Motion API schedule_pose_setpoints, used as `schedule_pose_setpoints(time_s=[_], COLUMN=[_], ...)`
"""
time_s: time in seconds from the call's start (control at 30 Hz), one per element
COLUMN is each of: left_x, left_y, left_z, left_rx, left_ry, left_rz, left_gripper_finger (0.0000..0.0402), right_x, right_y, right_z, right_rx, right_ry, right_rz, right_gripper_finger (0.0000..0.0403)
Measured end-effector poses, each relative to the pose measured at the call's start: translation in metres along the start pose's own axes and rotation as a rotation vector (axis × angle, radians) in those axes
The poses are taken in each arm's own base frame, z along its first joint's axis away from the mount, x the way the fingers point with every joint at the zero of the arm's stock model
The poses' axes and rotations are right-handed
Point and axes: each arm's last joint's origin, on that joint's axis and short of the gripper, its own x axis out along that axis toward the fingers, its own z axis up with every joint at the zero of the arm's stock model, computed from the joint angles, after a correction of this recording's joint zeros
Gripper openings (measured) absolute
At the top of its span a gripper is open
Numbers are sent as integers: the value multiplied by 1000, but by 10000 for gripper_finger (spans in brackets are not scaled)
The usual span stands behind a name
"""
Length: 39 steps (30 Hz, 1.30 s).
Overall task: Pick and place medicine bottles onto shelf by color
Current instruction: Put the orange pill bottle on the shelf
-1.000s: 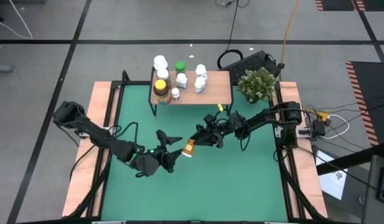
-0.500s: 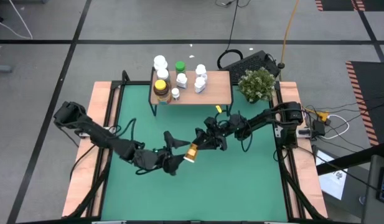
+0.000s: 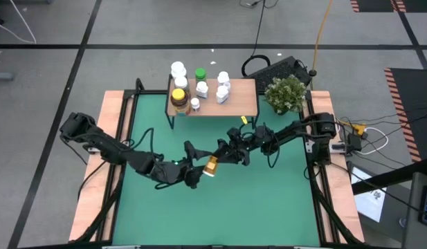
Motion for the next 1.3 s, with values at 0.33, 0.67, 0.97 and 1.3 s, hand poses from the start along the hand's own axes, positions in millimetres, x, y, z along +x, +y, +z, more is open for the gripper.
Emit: schedule_pose_setpoints(time_s=[0.33,0.67,0.97,1.3], left_x=[-14,-18,19,53], left_y=[-1,14,43,31], left_z=[-11,-19,-33,-51], left_rx=[-98,-513,-1230,-1455], left_ry=[227,227,69,111], left_rz=[142,160,-186,-212], left_gripper_finger=[219,209,247,312], right_x=[-25,-56,-46,-38], right_y=[-11,34,76,95], right_z=[6,1,-35,-53], right_rx=[-159,-772,-1550,-2129], right_ry=[43,23,300,562], right_rz=[-41,-94,-575,-719], right_gripper_finger=[183,183,183,183])
